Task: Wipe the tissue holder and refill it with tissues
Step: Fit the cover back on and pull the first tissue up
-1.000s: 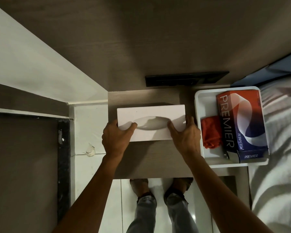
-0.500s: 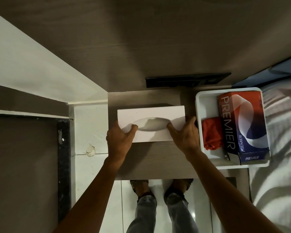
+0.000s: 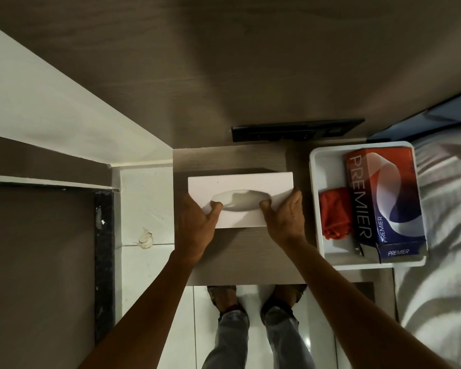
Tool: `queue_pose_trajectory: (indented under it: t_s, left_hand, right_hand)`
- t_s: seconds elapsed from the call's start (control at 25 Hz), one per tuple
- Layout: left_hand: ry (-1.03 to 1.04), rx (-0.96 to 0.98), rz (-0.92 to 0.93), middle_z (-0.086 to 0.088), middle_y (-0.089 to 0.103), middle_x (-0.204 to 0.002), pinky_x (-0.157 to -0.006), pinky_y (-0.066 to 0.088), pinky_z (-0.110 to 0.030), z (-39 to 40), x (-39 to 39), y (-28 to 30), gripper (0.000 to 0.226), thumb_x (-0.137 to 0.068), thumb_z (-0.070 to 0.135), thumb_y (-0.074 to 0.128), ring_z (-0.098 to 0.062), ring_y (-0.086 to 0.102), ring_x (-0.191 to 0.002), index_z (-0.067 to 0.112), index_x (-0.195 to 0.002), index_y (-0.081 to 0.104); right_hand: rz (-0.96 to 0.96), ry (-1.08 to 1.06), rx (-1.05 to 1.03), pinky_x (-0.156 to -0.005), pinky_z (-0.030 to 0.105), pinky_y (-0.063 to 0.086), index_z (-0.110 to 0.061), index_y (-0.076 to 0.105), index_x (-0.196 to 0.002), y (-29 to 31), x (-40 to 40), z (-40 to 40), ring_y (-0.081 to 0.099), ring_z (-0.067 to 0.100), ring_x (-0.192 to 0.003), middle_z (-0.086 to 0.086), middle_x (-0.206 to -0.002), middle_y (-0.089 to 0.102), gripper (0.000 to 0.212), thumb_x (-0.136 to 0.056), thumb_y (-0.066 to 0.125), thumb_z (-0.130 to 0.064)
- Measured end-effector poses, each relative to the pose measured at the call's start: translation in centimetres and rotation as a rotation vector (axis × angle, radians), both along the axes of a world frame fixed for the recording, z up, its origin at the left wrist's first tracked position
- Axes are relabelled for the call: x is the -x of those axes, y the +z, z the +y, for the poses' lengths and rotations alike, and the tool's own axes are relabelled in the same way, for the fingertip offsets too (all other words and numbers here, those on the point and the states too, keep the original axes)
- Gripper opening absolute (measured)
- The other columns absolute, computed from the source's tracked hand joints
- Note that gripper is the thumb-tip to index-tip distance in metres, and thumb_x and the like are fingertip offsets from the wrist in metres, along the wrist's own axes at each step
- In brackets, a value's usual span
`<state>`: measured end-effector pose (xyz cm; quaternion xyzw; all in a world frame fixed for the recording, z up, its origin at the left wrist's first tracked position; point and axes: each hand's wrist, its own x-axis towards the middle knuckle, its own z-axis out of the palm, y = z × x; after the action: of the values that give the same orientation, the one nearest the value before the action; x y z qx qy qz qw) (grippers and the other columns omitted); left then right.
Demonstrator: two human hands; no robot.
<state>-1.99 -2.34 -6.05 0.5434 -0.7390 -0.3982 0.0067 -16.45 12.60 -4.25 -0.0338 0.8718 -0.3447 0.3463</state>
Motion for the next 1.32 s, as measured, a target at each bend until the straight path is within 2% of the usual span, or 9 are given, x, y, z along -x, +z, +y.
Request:
queue_pose_trajectory:
  t_s: [0.24,0.56,0.64,0.8,0.92,1.0,1.12,1.24,1.32]
  left_hand:
    - [-0.037,0.046,-0.017,-0.013,0.056,-0.146,-0.105,0.056,-0.042,0.1,-0.7,-1.9,0.077,-0.092,0.056,0.066,-0.031,0.062,-0.130,0.015,-0.149,0.034]
    - [-0.073,0.002,-0.007,-0.016,0.049,-0.153,-0.114,0.049,-0.056,-0.7,-0.5,-1.9,0.075,-0.097,0.046,0.068,-0.036,0.052,-0.141,0.010,-0.153,0.034]
    - [-0.028,-0.098,0.063,-0.012,0.051,-0.153,-0.106,0.046,-0.034,-0.8,-0.7,-1.1,0.075,-0.096,0.049,0.069,-0.030,0.054,-0.139,0.015,-0.154,0.035]
    - [0.065,-0.187,0.097,-0.001,0.060,-0.144,-0.104,0.056,-0.041,-0.3,-1.7,0.2,0.078,-0.087,0.057,0.076,-0.021,0.060,-0.129,0.023,-0.150,0.043]
    - [0.202,-0.185,0.098,0.011,0.064,-0.116,-0.071,0.055,-0.009,0.9,-2.0,0.9,0.063,-0.080,0.061,0.080,-0.013,0.065,-0.106,0.028,-0.129,0.056]
    - [0.263,-0.215,0.112,0.015,0.062,-0.107,-0.058,0.049,0.000,1.5,-1.9,1.1,0.059,-0.077,0.062,0.081,-0.009,0.064,-0.094,0.032,-0.121,0.056]
    - [0.276,-0.227,0.122,0.014,0.064,-0.111,-0.064,0.054,-0.005,1.6,-2.3,1.0,0.060,-0.077,0.060,0.084,-0.004,0.065,-0.090,0.031,-0.124,0.058]
    - [0.249,-0.237,0.098,0.012,0.065,-0.118,-0.085,0.061,-0.024,1.3,-3.0,0.7,0.069,-0.077,0.059,0.084,-0.013,0.066,-0.103,0.027,-0.131,0.057]
    - [0.209,-0.259,0.086,0.012,0.063,-0.121,-0.080,0.057,-0.015,1.1,-3.4,0.7,0.073,-0.076,0.060,0.085,-0.013,0.064,-0.107,0.027,-0.134,0.054]
  right_hand:
    - [0.082,0.021,-0.021,-0.102,0.053,0.053,-0.004,0.022,-0.156,0.1,-0.5,0.3,0.056,0.034,-0.127,0.018,-0.141,0.049,0.086,-0.094,0.067,-0.043]
    - [0.014,0.044,0.011,-0.114,0.052,0.045,-0.007,0.013,-0.161,0.2,0.0,0.2,0.044,0.033,-0.142,0.018,-0.156,0.037,0.091,-0.097,0.065,-0.044]
    - [0.009,0.031,0.030,-0.106,0.052,0.053,-0.008,0.020,-0.159,0.2,0.2,0.5,0.051,0.034,-0.136,0.017,-0.151,0.043,0.086,-0.096,0.066,-0.046]
    - [0.008,-0.030,0.011,-0.097,0.050,0.059,-0.012,0.031,-0.153,0.3,0.1,1.1,0.057,0.029,-0.128,0.011,-0.143,0.050,0.090,-0.087,0.072,-0.057]
    - [0.009,-0.100,-0.082,-0.102,0.051,0.056,-0.009,0.042,-0.146,0.2,-0.4,1.2,0.054,0.031,-0.130,0.013,-0.142,0.048,0.094,-0.078,0.077,-0.064]
    - [-0.012,-0.107,-0.118,-0.107,0.052,0.052,-0.007,0.046,-0.142,0.0,-0.5,1.1,0.049,0.036,-0.134,0.018,-0.147,0.045,0.090,-0.078,0.078,-0.062]
    - [-0.040,-0.113,-0.116,-0.112,0.049,0.047,-0.006,0.043,-0.143,0.0,-0.2,0.7,0.045,0.037,-0.137,0.019,-0.147,0.043,0.085,-0.081,0.080,-0.052]
    - [-0.064,-0.105,-0.132,-0.113,0.046,0.040,-0.005,0.035,-0.148,0.3,0.0,0.4,0.039,0.038,-0.141,0.020,-0.149,0.039,0.087,-0.086,0.077,-0.047]
    - [-0.071,-0.095,-0.138,-0.114,0.049,0.040,-0.004,0.033,-0.146,0.4,-0.2,0.2,0.039,0.039,-0.138,0.021,-0.146,0.038,0.083,-0.088,0.075,-0.046]
